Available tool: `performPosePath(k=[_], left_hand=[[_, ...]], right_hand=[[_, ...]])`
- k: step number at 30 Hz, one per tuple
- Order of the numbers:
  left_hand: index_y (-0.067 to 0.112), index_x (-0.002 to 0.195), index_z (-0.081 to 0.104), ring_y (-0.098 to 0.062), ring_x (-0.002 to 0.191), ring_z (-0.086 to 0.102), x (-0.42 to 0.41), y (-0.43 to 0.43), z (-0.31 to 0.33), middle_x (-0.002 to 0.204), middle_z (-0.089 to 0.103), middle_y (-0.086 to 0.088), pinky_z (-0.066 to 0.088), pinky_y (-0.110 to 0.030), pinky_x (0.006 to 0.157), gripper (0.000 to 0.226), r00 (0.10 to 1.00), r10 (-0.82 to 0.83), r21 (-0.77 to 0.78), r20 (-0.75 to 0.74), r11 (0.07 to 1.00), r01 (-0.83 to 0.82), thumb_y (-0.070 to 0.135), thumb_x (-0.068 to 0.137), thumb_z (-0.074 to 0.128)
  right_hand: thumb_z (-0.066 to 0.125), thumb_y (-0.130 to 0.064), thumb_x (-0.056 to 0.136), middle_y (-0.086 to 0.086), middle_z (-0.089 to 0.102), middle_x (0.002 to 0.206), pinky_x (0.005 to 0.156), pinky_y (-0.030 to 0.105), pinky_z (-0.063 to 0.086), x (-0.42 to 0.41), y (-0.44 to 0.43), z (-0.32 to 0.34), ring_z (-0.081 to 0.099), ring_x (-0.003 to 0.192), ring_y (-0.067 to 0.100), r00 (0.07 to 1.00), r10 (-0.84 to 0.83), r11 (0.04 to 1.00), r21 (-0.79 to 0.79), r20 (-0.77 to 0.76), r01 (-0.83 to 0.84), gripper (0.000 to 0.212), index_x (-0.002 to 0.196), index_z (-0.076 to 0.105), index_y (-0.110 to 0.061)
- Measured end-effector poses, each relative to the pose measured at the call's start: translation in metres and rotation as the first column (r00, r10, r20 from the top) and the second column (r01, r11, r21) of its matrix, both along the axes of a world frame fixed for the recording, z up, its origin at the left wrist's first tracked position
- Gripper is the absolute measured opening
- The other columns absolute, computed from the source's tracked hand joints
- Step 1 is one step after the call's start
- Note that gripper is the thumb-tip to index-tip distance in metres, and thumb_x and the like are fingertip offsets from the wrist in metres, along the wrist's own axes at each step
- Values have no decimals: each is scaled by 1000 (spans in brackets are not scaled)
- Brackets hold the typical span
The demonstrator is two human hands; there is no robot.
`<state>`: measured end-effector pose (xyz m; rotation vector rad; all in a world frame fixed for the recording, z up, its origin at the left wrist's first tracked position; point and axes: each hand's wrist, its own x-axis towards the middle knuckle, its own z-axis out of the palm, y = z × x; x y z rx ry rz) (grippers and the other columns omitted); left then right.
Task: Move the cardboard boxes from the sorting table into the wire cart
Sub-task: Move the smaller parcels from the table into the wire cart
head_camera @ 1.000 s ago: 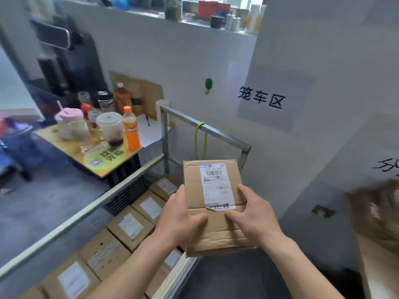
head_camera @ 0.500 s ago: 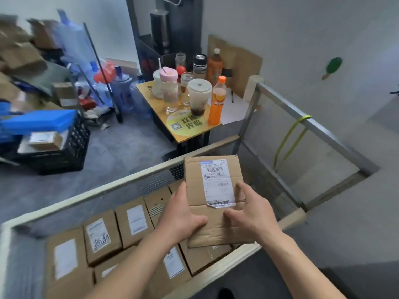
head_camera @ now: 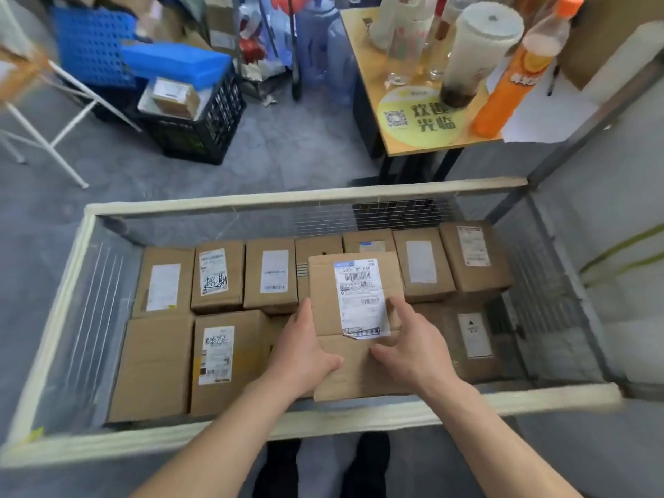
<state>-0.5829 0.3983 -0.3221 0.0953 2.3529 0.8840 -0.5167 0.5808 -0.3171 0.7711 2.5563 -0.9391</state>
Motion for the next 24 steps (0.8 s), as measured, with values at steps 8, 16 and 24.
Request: performPosePath(k=[8, 16, 24], left_hand=[[24, 150, 28, -18, 121, 58, 0, -44, -76, 139, 55, 4, 51, -40, 99, 104, 995, 72, -54, 73, 996, -68, 23, 66, 89], [25, 148, 28, -20, 115, 60, -12, -77, -139, 135, 56, 5, 53, -41, 94, 100, 990, 103, -129, 99, 987, -90, 22, 67, 87], [25, 145, 29, -21, 113, 60, -11, -96, -184, 135, 54, 3, 54, -40, 90, 92, 989, 118, -172, 91, 980, -101, 19, 70, 83]], right_hand=[[72, -28, 77, -5, 52, 102, 72, 31, 43, -17, -41, -77, 54, 89, 18, 992, 111, 993, -56, 61, -108, 79, 145, 33, -40], [68, -22, 77, -3, 53, 99, 77, 37, 52, -36, -77, -140, 58, 88, 21, 977, 186, 981, -82, 101, -178, 72, 138, 33, -38], [65, -21, 81, -2, 51, 93, 66, 35, 44, -38, -97, -174, 55, 75, 22, 979, 199, 980, -1, 37, -199, 74, 140, 26, -44]])
